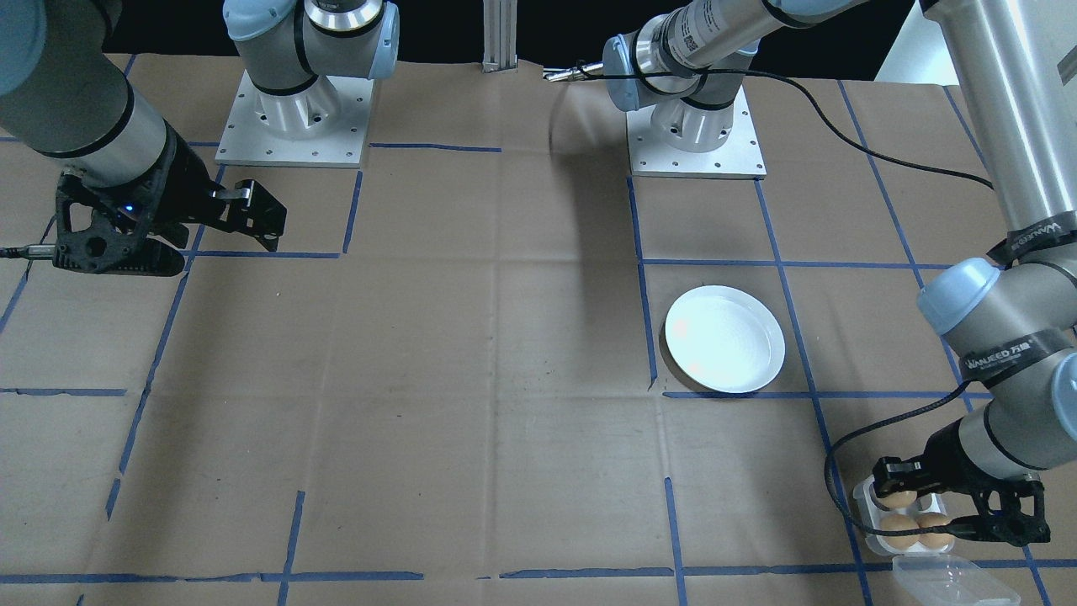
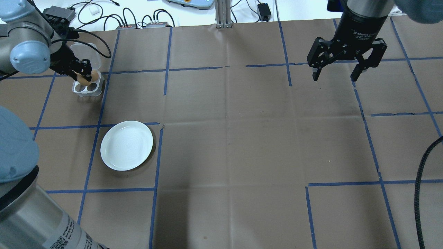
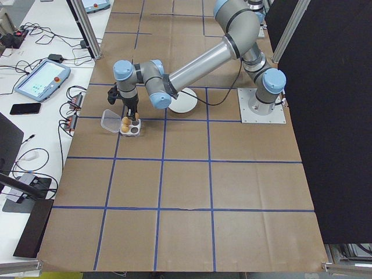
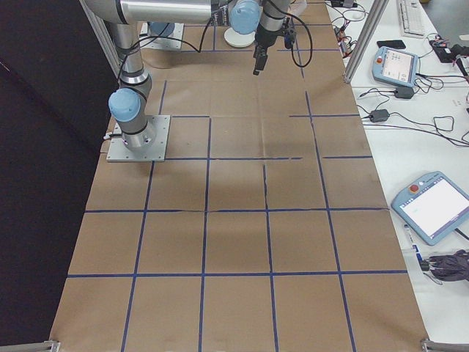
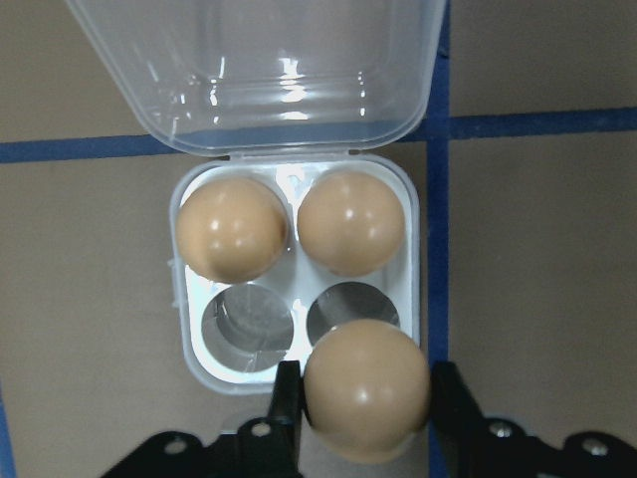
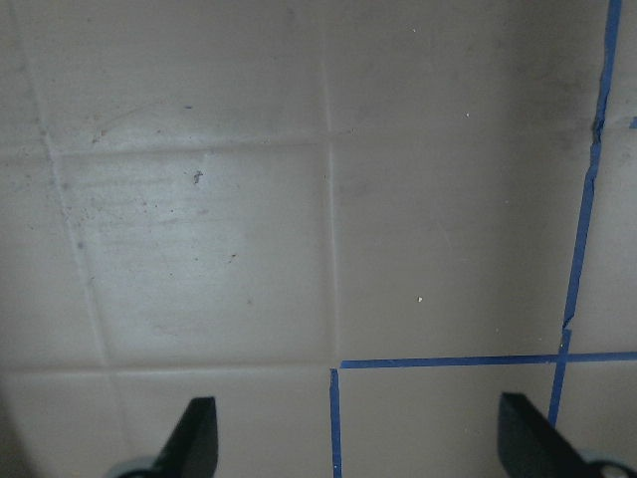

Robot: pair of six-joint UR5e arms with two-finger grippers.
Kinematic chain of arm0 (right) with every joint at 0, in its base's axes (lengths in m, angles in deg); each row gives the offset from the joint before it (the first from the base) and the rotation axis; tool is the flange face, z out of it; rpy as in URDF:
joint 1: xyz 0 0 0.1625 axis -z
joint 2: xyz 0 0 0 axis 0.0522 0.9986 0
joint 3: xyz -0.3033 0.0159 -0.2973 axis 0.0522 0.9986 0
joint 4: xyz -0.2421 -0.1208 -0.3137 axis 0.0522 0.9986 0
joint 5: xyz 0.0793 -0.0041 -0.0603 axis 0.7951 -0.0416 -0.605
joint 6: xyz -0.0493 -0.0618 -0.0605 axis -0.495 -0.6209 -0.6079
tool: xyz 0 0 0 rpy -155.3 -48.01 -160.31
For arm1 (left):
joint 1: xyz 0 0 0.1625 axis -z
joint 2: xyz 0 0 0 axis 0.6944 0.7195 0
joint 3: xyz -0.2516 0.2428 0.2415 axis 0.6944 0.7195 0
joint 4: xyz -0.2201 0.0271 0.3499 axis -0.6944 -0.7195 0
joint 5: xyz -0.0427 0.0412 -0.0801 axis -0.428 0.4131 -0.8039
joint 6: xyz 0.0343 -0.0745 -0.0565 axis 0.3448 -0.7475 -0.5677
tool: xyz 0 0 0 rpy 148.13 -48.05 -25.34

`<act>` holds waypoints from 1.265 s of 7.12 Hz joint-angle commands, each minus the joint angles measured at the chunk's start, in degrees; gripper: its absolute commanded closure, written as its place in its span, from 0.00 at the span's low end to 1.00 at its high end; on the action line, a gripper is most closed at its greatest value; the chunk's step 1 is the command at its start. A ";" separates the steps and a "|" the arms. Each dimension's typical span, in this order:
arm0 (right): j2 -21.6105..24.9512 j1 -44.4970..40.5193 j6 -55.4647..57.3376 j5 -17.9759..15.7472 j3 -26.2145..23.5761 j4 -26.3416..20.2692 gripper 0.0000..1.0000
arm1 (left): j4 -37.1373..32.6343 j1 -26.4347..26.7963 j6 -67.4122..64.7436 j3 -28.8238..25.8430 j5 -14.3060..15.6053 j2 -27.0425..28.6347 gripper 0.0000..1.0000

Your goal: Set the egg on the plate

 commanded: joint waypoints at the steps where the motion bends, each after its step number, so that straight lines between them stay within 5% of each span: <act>1: 0.01 0.00 0.00 0.00 0.00 0.00 0.00 | -7.39 0.10 -0.70 0.95 0.18 -7.79 0.87; 6: 0.01 0.00 0.00 0.00 0.00 0.00 0.00 | -9.02 7.75 -14.67 24.02 -0.26 -23.19 0.90; 9: 0.01 0.00 0.00 0.00 0.00 0.00 0.00 | 6.40 7.84 -14.33 36.00 -0.26 -19.27 0.90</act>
